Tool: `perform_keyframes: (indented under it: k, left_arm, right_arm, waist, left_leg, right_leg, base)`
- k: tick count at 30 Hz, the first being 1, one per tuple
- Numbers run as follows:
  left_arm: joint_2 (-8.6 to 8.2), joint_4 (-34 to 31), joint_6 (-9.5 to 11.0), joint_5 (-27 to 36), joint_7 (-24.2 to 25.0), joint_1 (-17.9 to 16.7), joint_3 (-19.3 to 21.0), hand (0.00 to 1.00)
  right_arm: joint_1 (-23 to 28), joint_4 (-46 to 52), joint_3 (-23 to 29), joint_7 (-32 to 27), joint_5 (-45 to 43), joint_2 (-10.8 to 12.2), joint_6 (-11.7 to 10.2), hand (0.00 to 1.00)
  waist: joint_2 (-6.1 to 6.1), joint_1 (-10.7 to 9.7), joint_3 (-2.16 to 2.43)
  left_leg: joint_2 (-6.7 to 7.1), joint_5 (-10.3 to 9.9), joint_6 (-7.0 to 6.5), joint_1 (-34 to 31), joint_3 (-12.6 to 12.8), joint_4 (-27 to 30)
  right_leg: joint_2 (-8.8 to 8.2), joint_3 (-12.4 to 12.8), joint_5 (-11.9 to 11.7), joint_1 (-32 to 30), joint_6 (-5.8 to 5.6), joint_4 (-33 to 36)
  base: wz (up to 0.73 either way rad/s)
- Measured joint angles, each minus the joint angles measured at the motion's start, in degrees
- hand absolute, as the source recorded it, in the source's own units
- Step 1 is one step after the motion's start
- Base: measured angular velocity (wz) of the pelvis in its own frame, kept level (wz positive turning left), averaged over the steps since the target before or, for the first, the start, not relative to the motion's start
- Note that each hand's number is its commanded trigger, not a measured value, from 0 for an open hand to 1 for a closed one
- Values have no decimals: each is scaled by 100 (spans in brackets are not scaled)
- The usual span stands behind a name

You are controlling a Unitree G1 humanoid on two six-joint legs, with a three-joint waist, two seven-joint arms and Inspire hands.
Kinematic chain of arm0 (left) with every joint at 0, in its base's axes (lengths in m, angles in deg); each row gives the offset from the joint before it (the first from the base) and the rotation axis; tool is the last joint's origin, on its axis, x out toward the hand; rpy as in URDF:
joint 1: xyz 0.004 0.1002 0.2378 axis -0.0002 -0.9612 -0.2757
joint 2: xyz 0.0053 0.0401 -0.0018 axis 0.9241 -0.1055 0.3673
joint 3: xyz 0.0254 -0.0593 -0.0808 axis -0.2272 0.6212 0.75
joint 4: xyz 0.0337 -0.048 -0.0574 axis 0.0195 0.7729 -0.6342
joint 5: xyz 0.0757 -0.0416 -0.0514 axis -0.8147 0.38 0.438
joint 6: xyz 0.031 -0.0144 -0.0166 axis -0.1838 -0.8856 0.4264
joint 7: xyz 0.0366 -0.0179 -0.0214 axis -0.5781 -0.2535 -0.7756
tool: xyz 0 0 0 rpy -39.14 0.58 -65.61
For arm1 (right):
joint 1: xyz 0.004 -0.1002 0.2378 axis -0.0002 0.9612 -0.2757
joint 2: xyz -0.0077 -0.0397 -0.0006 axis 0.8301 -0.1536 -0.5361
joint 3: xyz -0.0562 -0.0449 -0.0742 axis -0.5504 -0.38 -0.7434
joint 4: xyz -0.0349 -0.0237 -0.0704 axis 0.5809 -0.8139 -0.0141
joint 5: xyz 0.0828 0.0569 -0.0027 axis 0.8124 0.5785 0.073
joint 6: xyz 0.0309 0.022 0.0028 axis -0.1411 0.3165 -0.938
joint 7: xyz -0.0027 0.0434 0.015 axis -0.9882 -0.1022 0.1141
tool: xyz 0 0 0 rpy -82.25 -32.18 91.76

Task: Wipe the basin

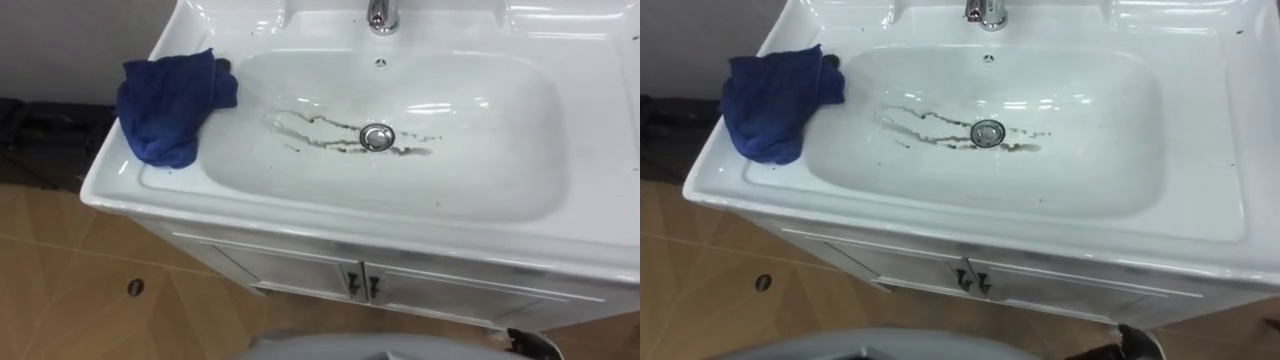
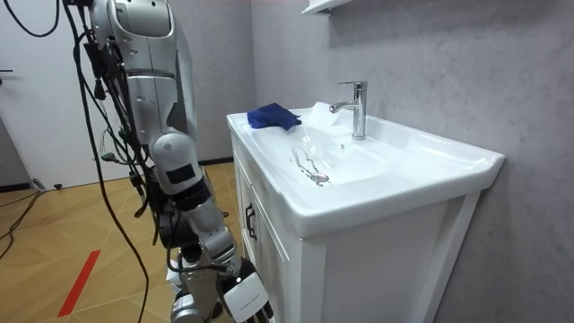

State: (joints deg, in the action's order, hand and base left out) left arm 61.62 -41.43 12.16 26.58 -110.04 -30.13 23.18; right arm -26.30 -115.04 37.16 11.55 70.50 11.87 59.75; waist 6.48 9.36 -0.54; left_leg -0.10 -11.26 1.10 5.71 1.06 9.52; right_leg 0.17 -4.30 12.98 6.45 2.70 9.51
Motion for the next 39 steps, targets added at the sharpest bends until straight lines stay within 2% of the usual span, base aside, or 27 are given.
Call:
perform_keyframes:
  k: [2,6,8,12,15,17,20,24,26,29,35,39]
  left_arm:
    - [1,-100,1,-412,114,74,-7,0]
    - [-3,-408,-63,-587,246,106,-135,0]
    - [-6,-641,-109,-747,392,104,-340,0]
    - [-9,-712,-113,-860,574,110,-509,0]
    - [-152,-711,-143,-1006,860,103,-727,0]
    - [-372,-711,-145,-1297,1131,94,-889,0]
    - [-590,-711,-149,-1500,1365,72,-1256,0]
    - [-685,-719,-148,-1763,1562,65,-1719,0]
    - [-733,-719,-148,-1957,1688,65,-1936,0]
    - [-744,-720,-147,-2320,1851,65,-2197,0]
    - [-826,-718,-146,-2929,2009,63,-2394,0]
    - [-945,-668,-146,-2993,2025,26,-2550,0]
  right_arm:
    - [17,-30,41,49,-7,0,-6,0]
    - [14,-57,42,118,23,-1,-30,0]
    - [29,-129,46,136,119,-2,-30,0]
    - [22,-180,44,142,204,-1,-34,0]
    - [32,-241,98,203,218,-4,-34,0]
    - [33,-245,195,270,223,-5,-41,0]
    - [29,-296,202,371,223,-3,-33,0]
    - [21,-375,201,475,218,15,-34,0]
    - [-10,-457,202,556,210,13,-37,0]
    - [-11,-507,202,563,215,14,-27,0]
    - [-78,-542,200,549,189,16,-28,0]
    - [-83,-552,140,540,186,14,-28,0]
  waist:
    - [4,-116,5]
    - [5,-301,11]
    - [8,-350,7]
    - [29,-493,9]
    - [7,-569,-18]
    - [8,-609,-18]
    - [-34,-637,-7]
    - [-126,-761,41]
    - [-195,-817,37]
    - [-204,-853,33]
    - [-189,-938,27]
    - [-216,-939,8]
  left_leg:
    - [0,0,0,5,39,-1]
    - [0,0,1,7,47,-2]
    - [0,-1,2,71,69,-19]
    - [-6,-2,2,129,93,-22]
    - [-12,-2,2,204,211,-31]
    - [-17,-2,2,217,298,-36]
    - [-14,-2,2,227,309,-41]
    - [-20,-2,2,233,350,-42]
    - [-24,-4,3,262,342,-43]
    - [-25,-5,1,339,341,-90]
    - [-30,-5,1,391,335,-125]
    - [-34,-5,1,406,333,-135]
  right_leg:
    - [-2,29,0,-1,-1,-2]
    - [4,62,-3,13,2,-2]
    - [6,110,-4,67,2,-23]
    - [6,198,-9,118,11,-69]
    - [13,272,-10,163,13,-77]
    - [14,364,-10,138,13,-77]
    - [8,434,-10,124,13,-72]
    - [20,442,-11,120,14,-70]
    - [7,459,-13,138,16,-69]
    - [0,495,-15,168,15,-72]
    - [11,548,-15,174,15,-77]
    - [15,567,-15,185,15,-76]
  base:
    - [-7]
    - [-4]
    - [-8]
    - [-13]
    - [-16]
    - [-19]
    - [-14]
    - [-3]
    - [-8]
    - [-10]
    - [-8]
    - [0]
